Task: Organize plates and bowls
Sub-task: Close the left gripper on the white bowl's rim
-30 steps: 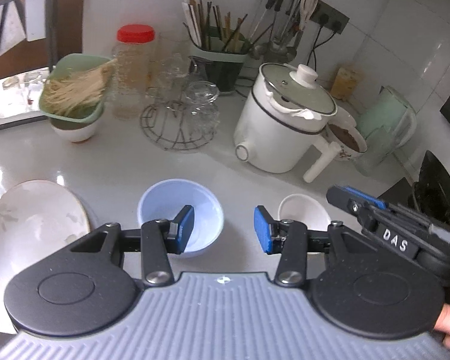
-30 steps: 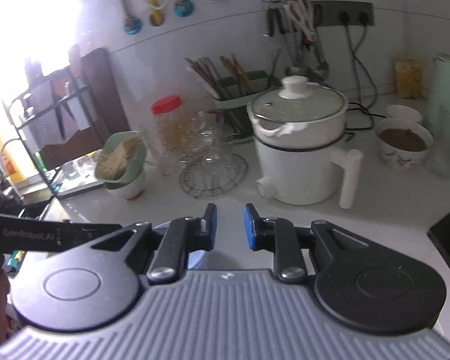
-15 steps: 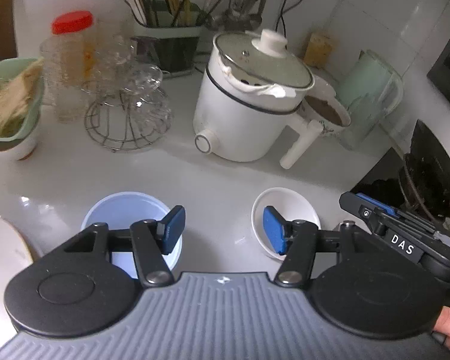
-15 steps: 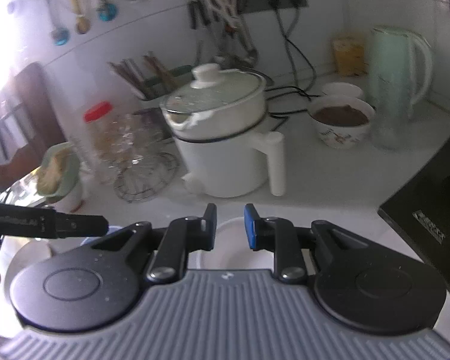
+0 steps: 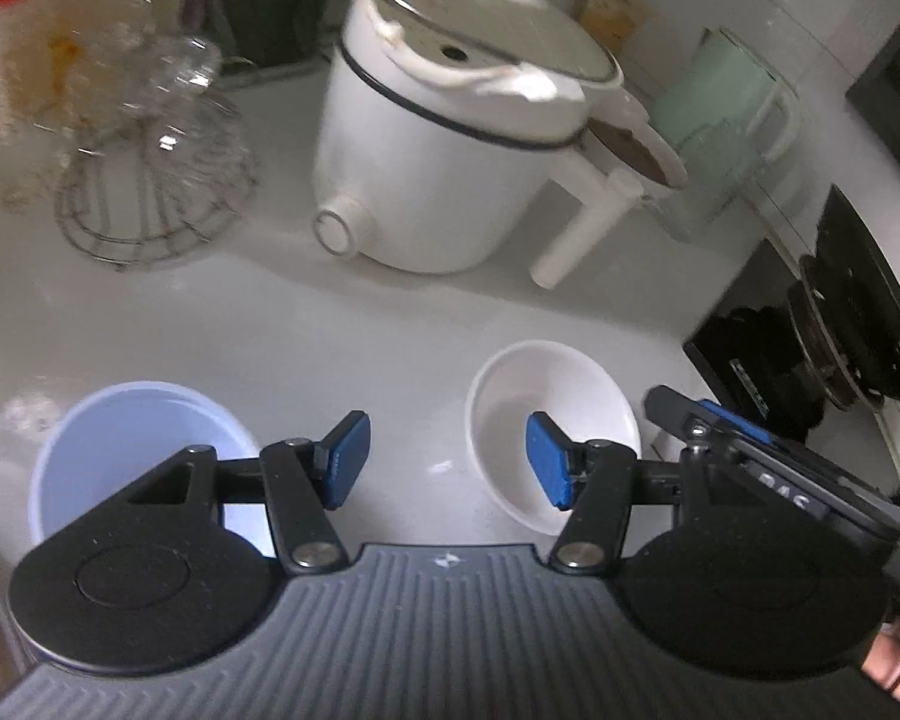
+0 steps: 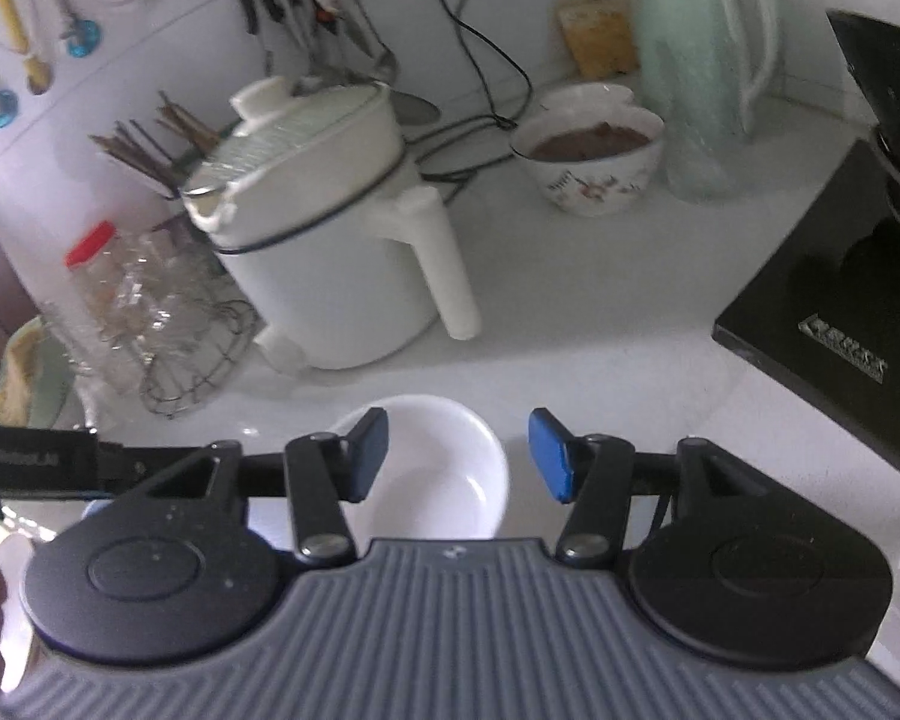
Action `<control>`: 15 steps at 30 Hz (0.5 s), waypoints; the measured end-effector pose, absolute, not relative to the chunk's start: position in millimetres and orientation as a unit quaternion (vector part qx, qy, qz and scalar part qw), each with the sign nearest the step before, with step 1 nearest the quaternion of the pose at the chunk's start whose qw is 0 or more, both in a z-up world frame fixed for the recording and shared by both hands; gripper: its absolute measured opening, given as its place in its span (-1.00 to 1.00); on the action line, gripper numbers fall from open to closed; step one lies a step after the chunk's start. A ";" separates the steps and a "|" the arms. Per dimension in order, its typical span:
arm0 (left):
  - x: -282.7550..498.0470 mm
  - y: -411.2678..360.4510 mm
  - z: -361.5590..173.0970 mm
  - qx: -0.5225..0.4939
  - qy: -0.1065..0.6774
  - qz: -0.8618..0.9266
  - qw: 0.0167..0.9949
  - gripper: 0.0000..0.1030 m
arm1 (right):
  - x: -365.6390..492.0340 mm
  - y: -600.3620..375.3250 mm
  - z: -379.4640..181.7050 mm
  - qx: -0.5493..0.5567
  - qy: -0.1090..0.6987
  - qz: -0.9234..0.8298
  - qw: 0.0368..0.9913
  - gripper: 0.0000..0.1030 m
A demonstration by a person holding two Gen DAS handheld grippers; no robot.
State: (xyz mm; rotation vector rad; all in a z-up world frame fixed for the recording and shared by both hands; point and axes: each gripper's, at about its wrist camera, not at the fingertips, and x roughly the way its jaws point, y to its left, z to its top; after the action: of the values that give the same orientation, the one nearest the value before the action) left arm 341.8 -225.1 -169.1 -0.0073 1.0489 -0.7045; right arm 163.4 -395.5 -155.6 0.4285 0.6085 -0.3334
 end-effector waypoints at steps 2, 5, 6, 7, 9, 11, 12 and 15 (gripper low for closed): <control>344.9 -232.6 -176.8 -0.004 0.498 -0.337 0.799 0.21 | 165.9 -399.3 -162.4 0.216 0.305 -0.170 0.912 0.07; 349.8 -243.8 -187.6 -0.007 0.503 -0.345 0.792 0.21 | 168.1 -406.2 -172.6 0.232 0.316 -0.176 0.903 0.00; 351.5 -247.5 -191.6 -0.007 0.506 -0.346 0.790 0.21 | 169.4 -408.5 -177.1 0.240 0.322 -0.178 0.898 -0.01; 353.0 -251.0 -195.2 -0.006 0.510 -0.348 0.787 0.20 | 170.9 -410.0 -180.6 0.246 0.328 -0.177 0.894 -0.07; 354.0 -256.9 -199.4 0.002 0.513 -0.354 0.782 0.20 | 174.6 -411.3 -186.1 0.254 0.338 -0.175 0.889 -0.12; 356.4 -259.5 -202.5 0.011 0.512 -0.358 0.781 0.14 | 179.1 -410.0 -189.6 0.249 0.343 -0.175 0.889 -0.14; 358.0 -260.6 -204.0 0.011 0.512 -0.358 0.781 0.10 | 180.8 -408.4 -190.8 0.241 0.346 -0.179 0.889 -0.16; 364.7 -261.6 -211.5 0.002 0.521 -0.352 0.778 -0.03 | 183.4 -407.6 -195.4 0.237 0.357 -0.181 0.885 -0.32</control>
State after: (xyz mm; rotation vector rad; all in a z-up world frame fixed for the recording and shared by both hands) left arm 364.7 -261.6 -211.5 0.0042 1.1257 -0.7618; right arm 183.4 -407.6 -195.4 0.4934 0.7423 -0.3755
